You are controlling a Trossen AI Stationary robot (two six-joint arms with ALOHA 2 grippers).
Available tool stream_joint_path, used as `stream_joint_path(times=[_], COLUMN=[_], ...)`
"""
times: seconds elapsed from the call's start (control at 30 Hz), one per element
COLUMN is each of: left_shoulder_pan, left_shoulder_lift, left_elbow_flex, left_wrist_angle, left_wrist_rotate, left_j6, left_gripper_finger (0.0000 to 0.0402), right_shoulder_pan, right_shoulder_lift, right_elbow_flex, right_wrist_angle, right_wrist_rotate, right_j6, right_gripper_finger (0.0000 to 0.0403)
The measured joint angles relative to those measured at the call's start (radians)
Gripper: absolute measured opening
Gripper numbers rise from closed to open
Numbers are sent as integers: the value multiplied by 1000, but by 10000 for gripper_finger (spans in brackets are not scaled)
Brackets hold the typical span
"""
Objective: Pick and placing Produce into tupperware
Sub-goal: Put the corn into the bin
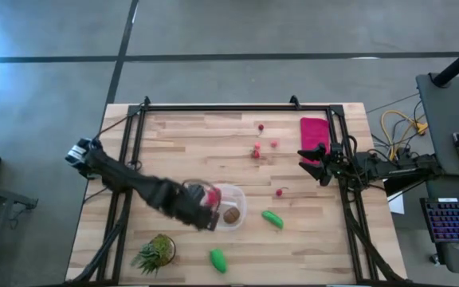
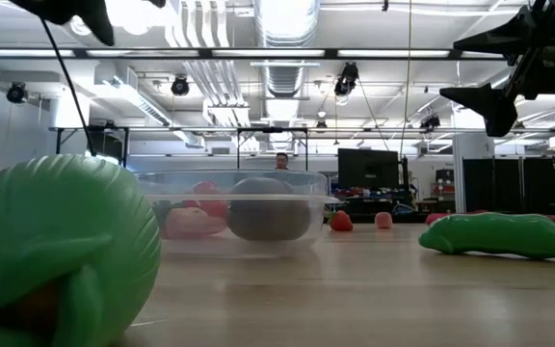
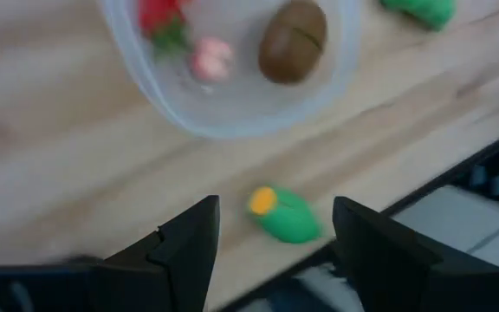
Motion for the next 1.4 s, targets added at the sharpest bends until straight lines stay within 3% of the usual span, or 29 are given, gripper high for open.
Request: stream_joint_path(times=[0.3, 0.4, 0.53, 0.7, 1.0, 1.4], left_shoulder_pan=[-181, -194, -193, -184, -184, -158], left_shoulder_lift=[188, 265, 352, 396, 398, 402], left_elbow_flex=[15, 51, 129, 219, 336, 406], left_wrist_angle=[329, 333, 336, 268, -85, -87], left_wrist_rotate=[-222, -181, -65, -58, -5, -13], left_j6=[-487, -579, -602, -605, -615, -632], left_gripper_finger=[212, 212, 212, 212, 212, 208], right_shoulder_pan=[0, 0, 0, 0, 0, 0], right_shoulder_lift=[0, 0, 0, 0, -1, -1], right_elbow_flex=[0, 0, 0, 0, 0, 0], right_wrist_angle=[0, 0, 0, 0, 0, 0], right_wrist_rotate=[0, 0, 0, 0, 0, 0], right_j6=[0, 0, 0, 0, 0, 0], right_gripper_finger=[327, 327, 327, 327, 327, 327])
